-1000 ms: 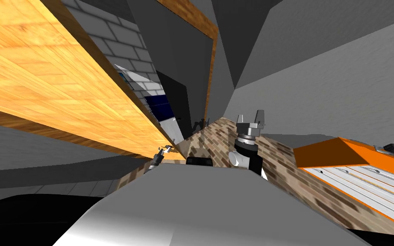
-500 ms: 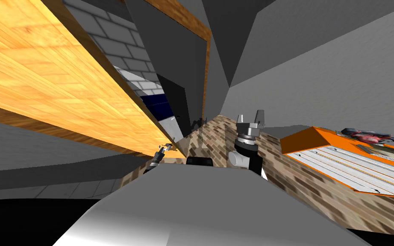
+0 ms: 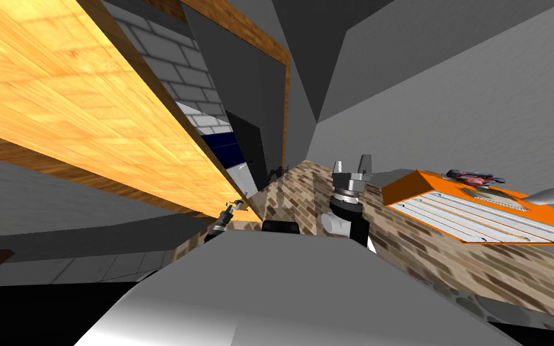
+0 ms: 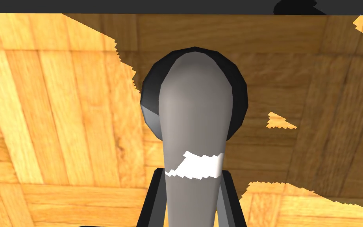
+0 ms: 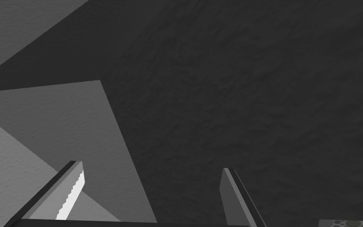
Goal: Pull the door open
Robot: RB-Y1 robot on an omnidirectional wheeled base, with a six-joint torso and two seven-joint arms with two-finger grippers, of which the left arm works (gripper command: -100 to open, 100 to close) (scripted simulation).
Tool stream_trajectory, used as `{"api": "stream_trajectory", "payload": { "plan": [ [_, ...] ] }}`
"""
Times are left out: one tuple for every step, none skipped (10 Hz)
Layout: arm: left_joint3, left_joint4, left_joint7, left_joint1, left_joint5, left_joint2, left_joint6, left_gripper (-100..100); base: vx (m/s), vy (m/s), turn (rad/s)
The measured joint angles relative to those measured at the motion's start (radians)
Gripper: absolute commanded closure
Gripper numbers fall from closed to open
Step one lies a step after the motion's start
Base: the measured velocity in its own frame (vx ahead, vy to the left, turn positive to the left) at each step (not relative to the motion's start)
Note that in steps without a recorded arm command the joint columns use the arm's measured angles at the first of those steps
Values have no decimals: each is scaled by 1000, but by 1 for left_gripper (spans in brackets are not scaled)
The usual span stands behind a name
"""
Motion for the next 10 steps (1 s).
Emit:
{"api": "stream_trajectory", "payload": {
  "plan": [
    [-9,-7,1,-7,7,8,4,100,-196,22,-59],
    [-18,-6,1,-14,12,12,9,100,-146,26,-23],
    [-26,19,2,-29,13,13,1,100,-60,15,5],
    [-27,25,2,-28,13,13,0,100,-129,57,-114],
    [-24,24,1,-31,10,11,9,100,-178,78,-146],
    [-20,15,-2,-38,8,6,23,100,-236,25,-141],
    [-14,21,-4,-57,4,3,29,100,-253,10,-113],
    [-8,34,-7,-75,1,-1,32,100,-146,37,-32],
    [-7,11,-9,-65,-1,-2,49,100,-140,56,-90],
    [-3,-3,-13,-61,-5,-7,67,100,-187,80,-135]
  ]
}}
